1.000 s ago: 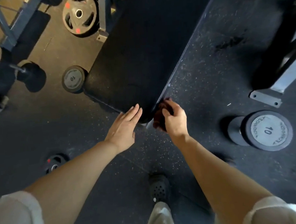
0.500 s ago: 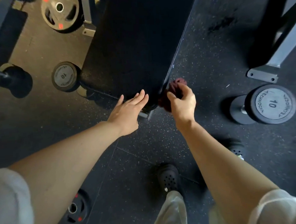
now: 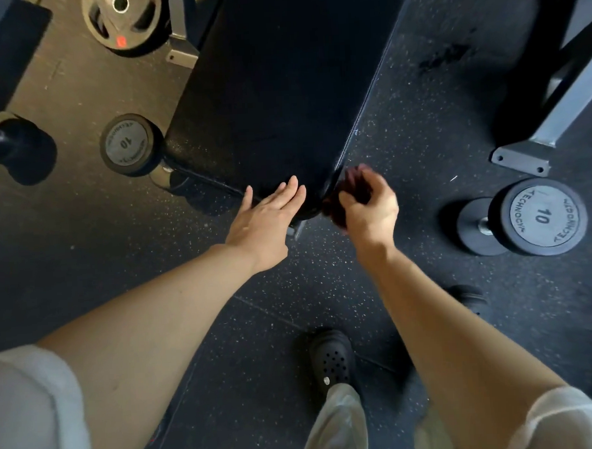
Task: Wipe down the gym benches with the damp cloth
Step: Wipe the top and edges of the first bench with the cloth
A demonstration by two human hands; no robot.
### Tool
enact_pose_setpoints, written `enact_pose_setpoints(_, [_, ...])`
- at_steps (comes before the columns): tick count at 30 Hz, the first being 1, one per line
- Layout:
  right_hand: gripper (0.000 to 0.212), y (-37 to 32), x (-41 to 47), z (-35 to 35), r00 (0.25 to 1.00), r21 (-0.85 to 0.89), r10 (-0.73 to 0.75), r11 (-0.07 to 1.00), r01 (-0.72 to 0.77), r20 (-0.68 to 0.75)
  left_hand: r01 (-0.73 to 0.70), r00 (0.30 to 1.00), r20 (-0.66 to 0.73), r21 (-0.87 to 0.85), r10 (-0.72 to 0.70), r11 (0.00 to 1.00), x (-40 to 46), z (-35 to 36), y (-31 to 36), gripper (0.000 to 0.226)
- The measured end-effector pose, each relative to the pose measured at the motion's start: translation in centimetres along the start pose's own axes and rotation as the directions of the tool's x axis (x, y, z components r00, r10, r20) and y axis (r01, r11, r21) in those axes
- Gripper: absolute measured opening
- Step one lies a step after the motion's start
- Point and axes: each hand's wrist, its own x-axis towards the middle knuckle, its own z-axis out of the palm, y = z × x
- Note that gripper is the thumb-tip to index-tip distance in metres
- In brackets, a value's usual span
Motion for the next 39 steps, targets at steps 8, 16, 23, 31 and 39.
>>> enact_pose_setpoints(8, [0.035,0.9,-2.0,1.0,0.993,-0.077,0.027,0.997,-0.018,0.117,0.097,0.979,-0.167,-0.111,-0.114,0.989,-1.6,2.5,3.0,0.095])
enact_pose_setpoints(16, [0.023,1.0,0.4,1.8,0.997,-0.032,0.075,0.997,-0.075,-0.002,0.089,0.969,-0.213,-0.186,-0.129,0.978,-2.9,5.1,3.7,0.097])
enact_pose_setpoints(23, [0.019,2.3,-3.0,1.8,0.994,-0.19,0.018,0.982,0.002,0.106,0.08,0.966,-0.226,-0.209,-0.128,0.975,-2.6,5.2,3.6,0.095])
enact_pose_setpoints(31, [0.036,2.3,-1.1,1.6,0.992,-0.146,-0.062,0.988,0.045,-0.111,0.043,0.963,-0.251,-0.212,-0.097,0.976,-5.3,7.3,2.4,0.091])
enact_pose_setpoints(39, [0.039,3.1,-7.5,1.4,0.953,-0.172,-0.08,0.976,0.135,0.292,-0.087,0.876,-0.402,-0.673,-0.265,0.735,-5.9,8.7,3.2,0.073])
